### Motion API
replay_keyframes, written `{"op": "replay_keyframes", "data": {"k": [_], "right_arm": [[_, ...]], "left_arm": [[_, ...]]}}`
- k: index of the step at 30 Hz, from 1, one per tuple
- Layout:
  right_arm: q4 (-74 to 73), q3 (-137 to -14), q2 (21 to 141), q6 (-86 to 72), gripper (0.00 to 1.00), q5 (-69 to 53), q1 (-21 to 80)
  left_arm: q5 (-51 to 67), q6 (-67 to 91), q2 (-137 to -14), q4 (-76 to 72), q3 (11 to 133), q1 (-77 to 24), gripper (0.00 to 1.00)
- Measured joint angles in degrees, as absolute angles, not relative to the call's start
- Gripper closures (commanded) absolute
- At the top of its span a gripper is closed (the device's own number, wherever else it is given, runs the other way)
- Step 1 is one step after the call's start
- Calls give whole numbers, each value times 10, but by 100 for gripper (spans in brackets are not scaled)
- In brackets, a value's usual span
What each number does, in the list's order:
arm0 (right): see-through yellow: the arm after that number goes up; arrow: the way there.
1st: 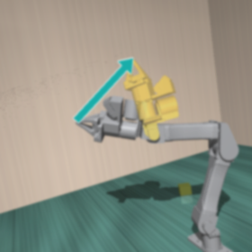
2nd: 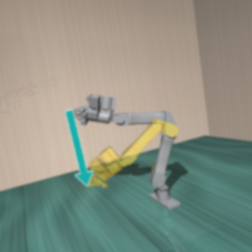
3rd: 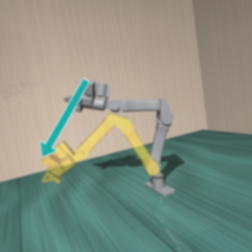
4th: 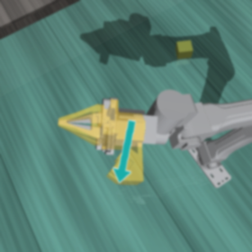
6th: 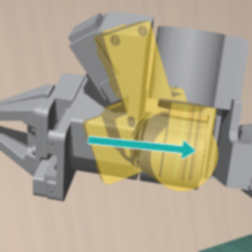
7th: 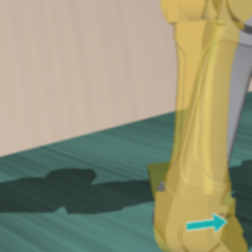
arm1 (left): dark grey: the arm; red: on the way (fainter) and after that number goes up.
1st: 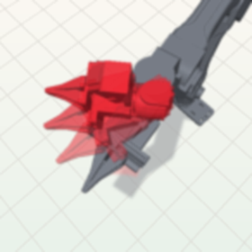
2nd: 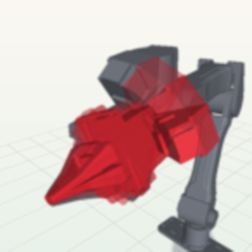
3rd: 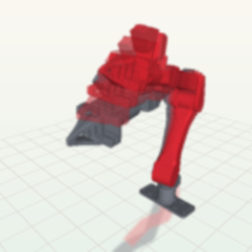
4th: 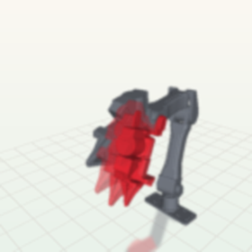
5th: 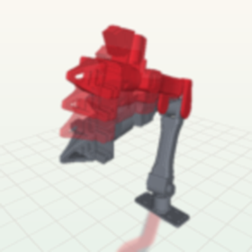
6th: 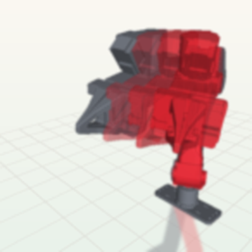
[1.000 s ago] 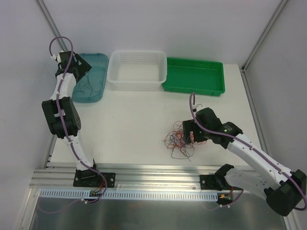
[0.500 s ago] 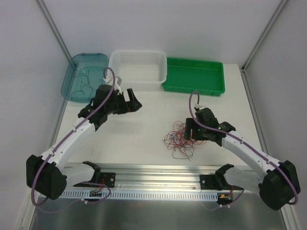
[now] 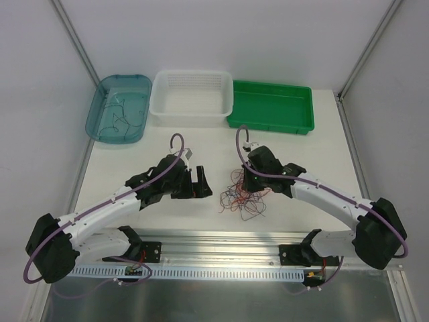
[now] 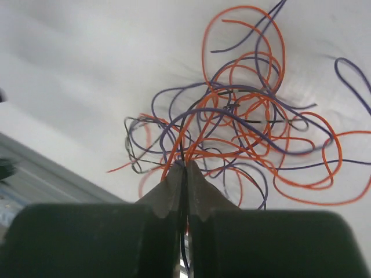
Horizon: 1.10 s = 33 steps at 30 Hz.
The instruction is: Untangle the cables
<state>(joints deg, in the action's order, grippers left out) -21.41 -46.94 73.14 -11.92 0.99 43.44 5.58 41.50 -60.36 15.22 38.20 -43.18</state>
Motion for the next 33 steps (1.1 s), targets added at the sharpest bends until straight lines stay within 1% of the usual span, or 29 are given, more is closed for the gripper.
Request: {"op": "replay_keyframes", "data": {"k": [4, 9, 14, 19, 23, 27, 29, 33], "right_arm": [[-232, -546, 723, -102, 99, 1, 478], [-260, -645, 680, -57, 99, -22, 504], [-303, -692, 649, -36, 99, 51, 504], [-315, -622, 664, -50, 98, 76, 479], [-319, -546, 729, -74, 98, 70, 450], [-320, -498, 748, -87, 98, 53, 449], [-315, -498, 748, -88, 98, 51, 449], [-303, -498, 746, -88, 98, 51, 449]], "left_arm": [[37, 434, -603, 148, 381, -432, 7], [21, 446, -591, 140, 377, -432, 8], [2, 445, -558, 137, 373, -432, 8], [-8, 446, -529, 128, 354, -432, 9], [-7, 460, -534, 127, 340, -432, 9], [-7, 474, -571, 124, 339, -432, 12], [-8, 475, -600, 123, 340, -432, 14], [-7, 469, -674, 121, 373, -432, 14]]}}
